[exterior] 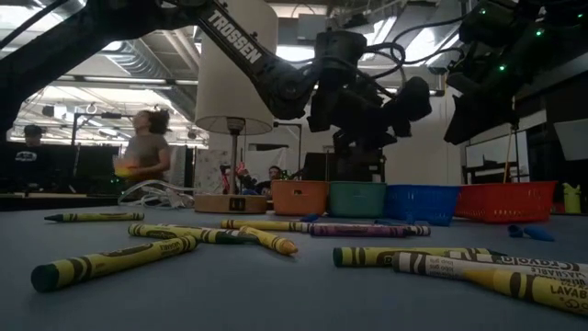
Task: Sort crayons
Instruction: Put the green crayon into the orange bin
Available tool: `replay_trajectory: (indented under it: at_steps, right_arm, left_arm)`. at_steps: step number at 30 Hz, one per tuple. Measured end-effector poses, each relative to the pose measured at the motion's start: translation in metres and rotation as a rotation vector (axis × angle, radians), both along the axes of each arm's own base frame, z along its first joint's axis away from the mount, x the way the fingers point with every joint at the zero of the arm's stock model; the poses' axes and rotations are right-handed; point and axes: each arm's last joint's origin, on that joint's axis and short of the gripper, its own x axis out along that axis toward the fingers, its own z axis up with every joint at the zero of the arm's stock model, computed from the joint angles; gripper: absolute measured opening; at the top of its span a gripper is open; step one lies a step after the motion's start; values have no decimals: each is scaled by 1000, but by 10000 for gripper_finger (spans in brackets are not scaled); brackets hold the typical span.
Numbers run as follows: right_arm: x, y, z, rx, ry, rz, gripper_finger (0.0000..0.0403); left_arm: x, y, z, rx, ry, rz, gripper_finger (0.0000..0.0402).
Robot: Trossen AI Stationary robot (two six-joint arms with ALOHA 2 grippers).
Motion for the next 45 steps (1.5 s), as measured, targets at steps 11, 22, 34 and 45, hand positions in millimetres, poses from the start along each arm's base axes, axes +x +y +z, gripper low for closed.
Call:
replay_trajectory:
  at_steps: [11, 22, 34, 45]
  right_arm:
    - [-1, 0, -1, 6, 11, 0, 127]
    - [-1, 3, -3, 67, 11, 49, 127]
    - [-1, 3, -3, 71, 9, 52, 127]
    - [-1, 3, -3, 68, 6, 52, 127]
  left_arm:
    - [4, -27, 18, 258, 147, -322, 117]
    - [-30, -80, 74, 239, 565, -505, 117]
    - [-130, -112, 98, -321, 1151, -405, 117]
    - [-183, -140, 56, -593, 1546, -347, 117]
